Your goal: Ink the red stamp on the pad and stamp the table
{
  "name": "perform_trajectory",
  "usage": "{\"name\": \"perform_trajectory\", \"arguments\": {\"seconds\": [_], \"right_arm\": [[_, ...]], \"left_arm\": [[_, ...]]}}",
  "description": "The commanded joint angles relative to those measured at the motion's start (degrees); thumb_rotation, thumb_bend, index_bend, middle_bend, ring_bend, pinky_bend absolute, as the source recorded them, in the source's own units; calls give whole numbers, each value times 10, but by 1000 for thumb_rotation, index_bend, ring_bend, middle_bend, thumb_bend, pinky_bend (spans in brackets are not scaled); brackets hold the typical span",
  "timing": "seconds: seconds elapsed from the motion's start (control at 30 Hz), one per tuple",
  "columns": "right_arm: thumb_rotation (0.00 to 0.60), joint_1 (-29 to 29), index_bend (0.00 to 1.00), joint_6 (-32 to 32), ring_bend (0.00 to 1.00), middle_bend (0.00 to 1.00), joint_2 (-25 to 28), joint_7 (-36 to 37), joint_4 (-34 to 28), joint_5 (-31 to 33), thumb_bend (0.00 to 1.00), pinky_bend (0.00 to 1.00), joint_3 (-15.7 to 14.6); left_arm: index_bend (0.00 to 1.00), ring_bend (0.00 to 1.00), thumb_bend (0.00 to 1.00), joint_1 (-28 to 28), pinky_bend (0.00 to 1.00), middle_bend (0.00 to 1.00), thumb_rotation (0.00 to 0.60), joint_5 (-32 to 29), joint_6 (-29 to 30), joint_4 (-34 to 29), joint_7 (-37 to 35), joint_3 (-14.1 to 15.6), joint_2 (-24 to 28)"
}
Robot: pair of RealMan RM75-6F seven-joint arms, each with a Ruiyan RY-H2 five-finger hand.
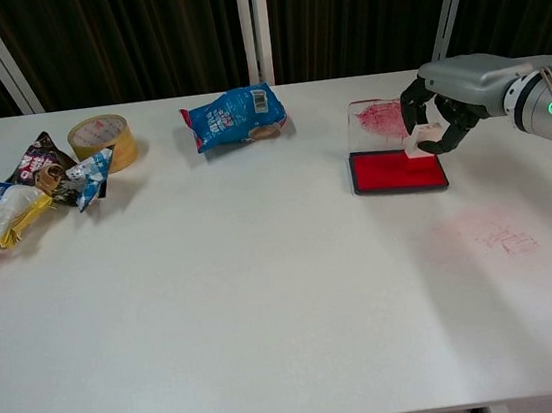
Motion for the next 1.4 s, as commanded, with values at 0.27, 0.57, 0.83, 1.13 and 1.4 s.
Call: {"name": "perform_trajectory", "arguments": {"seconds": [0.27,0.57,0.83,1.13,1.4], "right_arm": [[600,7,638,-4,718,537,-9,-30,7,15,377,901,-1],[600,14,641,-17,718,539,-14,-49,16,26,378,901,-3],[600,18,650,-21,718,548,-20,-57,25,31,380,901,-5],[600,15,654,-9,718,551,-14,-49,15,26,382,900,-3],[600,4,654,36,718,552,45,-31,-82,8,381,902,15]], "left_arm": [[89,114,32,1,247,122,474,0,0,10,-11,1,-2],[90,114,32,2,246,122,474,-3,-1,13,-16,1,-2],[90,114,31,3,246,122,475,-4,-1,15,-19,0,-2],[89,114,32,3,246,121,475,-3,0,13,-22,1,-2],[90,114,32,3,247,122,471,1,4,0,-12,0,4]]}}
